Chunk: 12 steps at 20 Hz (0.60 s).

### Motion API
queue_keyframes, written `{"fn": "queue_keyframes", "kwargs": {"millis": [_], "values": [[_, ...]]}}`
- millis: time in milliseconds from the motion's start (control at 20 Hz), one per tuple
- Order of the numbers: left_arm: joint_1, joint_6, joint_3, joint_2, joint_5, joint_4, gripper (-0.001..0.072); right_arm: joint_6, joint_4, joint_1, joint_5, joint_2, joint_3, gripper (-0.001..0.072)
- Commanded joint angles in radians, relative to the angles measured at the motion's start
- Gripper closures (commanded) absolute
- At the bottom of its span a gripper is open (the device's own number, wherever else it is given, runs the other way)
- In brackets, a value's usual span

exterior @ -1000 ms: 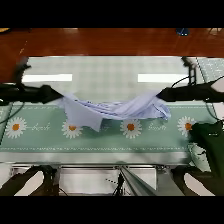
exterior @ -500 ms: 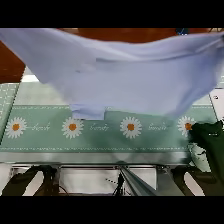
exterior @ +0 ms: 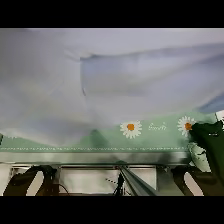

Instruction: Fold the shirts.

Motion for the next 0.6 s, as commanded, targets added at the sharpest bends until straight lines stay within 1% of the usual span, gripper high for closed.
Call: {"fn": "queue_keyframes", "kwargs": {"millis": [0, 50, 100, 200, 300, 400, 500, 550], "values": [[0.000, -0.037, -0.005, -0.013, -0.190, 0.054, 0.0686, -0.001, -0.074, 0.000, 0.303, -0.045, 0.045, 0.0688], [0.000, -0.028, -0.026, -0.035, -0.225, 0.054, 0.0686, -0.025, -0.061, 0.000, 0.404, -0.089, 0.045, 0.0689], [0.000, -0.016, -0.059, -0.062, -0.251, 0.053, 0.0686, -0.023, -0.026, 0.004, 0.395, -0.122, 0.034, 0.0688], [0.000, 0.028, -0.143, -0.120, -0.255, 0.054, 0.0686, -0.040, -0.005, 0.004, 0.387, -0.224, 0.032, 0.0688], [-0.001, 0.060, -0.229, -0.197, -0.209, 0.061, 0.0686, -0.051, 0.002, 0.004, 0.383, -0.352, 0.032, 0.0688], [-0.003, 0.100, -0.293, -0.286, -0.135, 0.061, 0.0686, -0.071, 0.052, 0.004, 0.348, -0.492, 0.032, 0.0688], [-0.002, 0.117, -0.315, -0.395, -0.068, 0.062, 0.0685, -0.075, 0.098, 0.004, 0.257, -0.640, 0.032, 0.0688], [-0.003, 0.126, -0.315, -0.456, -0.040, 0.061, 0.0685, -0.075, 0.094, 0.010, 0.208, -0.703, 0.032, 0.0688]]}}
